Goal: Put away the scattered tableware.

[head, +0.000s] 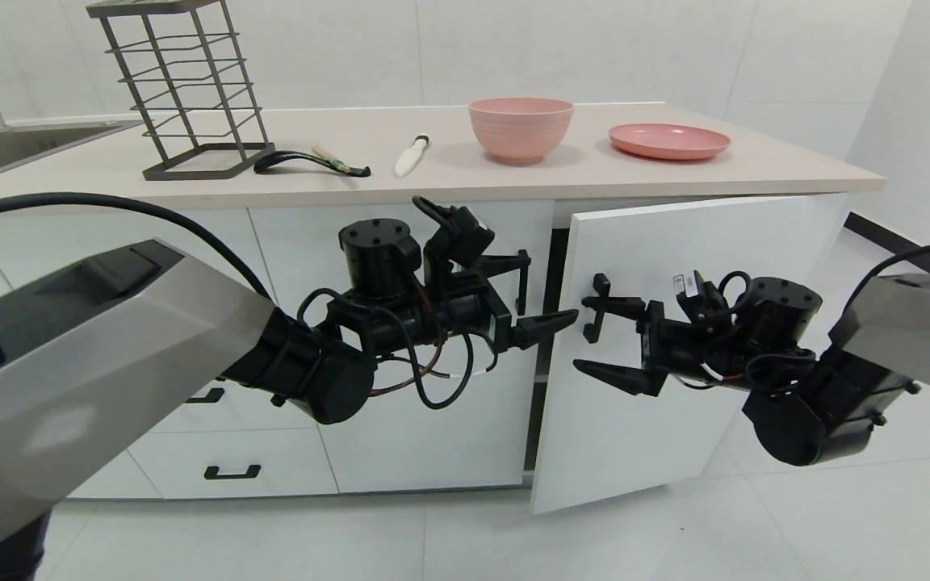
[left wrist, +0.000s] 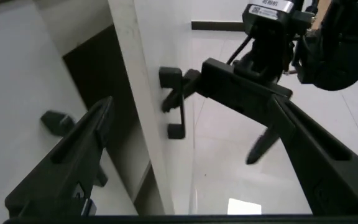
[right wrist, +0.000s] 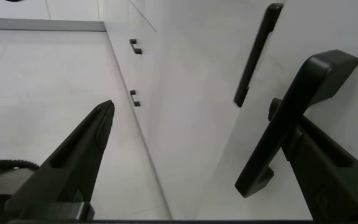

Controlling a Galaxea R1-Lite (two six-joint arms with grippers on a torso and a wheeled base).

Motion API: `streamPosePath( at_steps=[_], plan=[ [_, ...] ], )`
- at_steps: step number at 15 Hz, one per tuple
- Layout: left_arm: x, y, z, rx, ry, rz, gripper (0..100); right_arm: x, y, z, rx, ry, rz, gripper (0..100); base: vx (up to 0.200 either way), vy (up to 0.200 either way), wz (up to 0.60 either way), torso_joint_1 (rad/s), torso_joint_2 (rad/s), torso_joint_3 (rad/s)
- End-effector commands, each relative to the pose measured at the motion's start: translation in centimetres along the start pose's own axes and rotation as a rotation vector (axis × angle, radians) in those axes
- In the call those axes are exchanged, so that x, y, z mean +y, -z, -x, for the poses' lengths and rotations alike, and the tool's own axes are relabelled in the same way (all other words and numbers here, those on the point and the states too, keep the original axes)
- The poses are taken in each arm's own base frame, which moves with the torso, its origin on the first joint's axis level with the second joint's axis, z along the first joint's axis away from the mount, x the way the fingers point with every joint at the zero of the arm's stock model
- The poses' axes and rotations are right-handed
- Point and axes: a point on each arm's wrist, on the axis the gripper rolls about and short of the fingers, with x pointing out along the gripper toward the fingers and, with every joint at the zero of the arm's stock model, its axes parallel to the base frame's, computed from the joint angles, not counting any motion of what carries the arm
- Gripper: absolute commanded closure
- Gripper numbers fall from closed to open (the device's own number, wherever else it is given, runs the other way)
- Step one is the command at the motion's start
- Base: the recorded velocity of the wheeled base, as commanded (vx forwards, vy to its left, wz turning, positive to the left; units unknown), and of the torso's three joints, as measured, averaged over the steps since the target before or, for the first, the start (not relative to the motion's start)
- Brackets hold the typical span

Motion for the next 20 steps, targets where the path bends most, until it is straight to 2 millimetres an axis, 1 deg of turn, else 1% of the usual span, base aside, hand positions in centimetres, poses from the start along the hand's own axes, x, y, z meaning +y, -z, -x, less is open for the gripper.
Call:
streamPosePath(
  at_steps=[1,4,5,9,10,11,14,17,20],
  plan=[
    [-0.8,0.0,-0.9,-0.006,0.018,-0.001,0,1.9,-1.5,1.0,0.002,-0.025,-0.008,0,0.0,0.0,0.0,0.0,0.0,0.0],
    [-1.7,0.1,-1.9,-0.005,0.024,0.001,0,3.3,-2.3,1.7,0.006,-0.032,-0.018,0,0.0,0.0,0.0,0.0,0.0,0.0],
    [-2.0,0.4,-2.4,-0.01,0.032,-0.002,0,3.8,-2.0,1.9,0.016,-0.035,-0.038,0,0.0,0.0,0.0,0.0,0.0,0.0],
    [-3.4,0.6,-4.8,-0.041,0.082,-0.015,0,4.3,-1.8,1.9,0.022,-0.045,-0.049,0,0.0,0.0,0.0,0.0,0.0,0.0],
    [-3.6,0.6,-5.4,-0.048,0.061,-0.019,0,4.3,-1.8,1.9,0.019,-0.061,-0.049,0,0.0,0.0,0.0,0.0,0.0,0.0],
    [-3.5,0.7,-5.7,-0.063,0.039,-0.029,0,4.3,-1.8,1.8,0.018,-0.064,-0.047,0,0.0,0.0,0.0,0.0,0.0,0.0],
    [-3.9,0.6,-6.0,-0.09,0.048,-0.041,0,4.0,-1.8,2.0,0.017,-0.051,-0.042,0,0.0,0.0,0.0,0.0,0.0,0.0],
    [-4.9,0.4,-6.5,-0.104,0.068,-0.03,0,3.1,-1.4,3.2,0.023,-0.009,-0.049,0,0.0,0.0,0.0,0.0,0.0,0.0],
    [-4.9,0.2,-6.5,-0.108,0.067,-0.017,0,2.4,-0.9,4.7,0.032,0.041,-0.062,0,0.0,0.0,0.0,0.0,0.0,0.0]
  ],
)
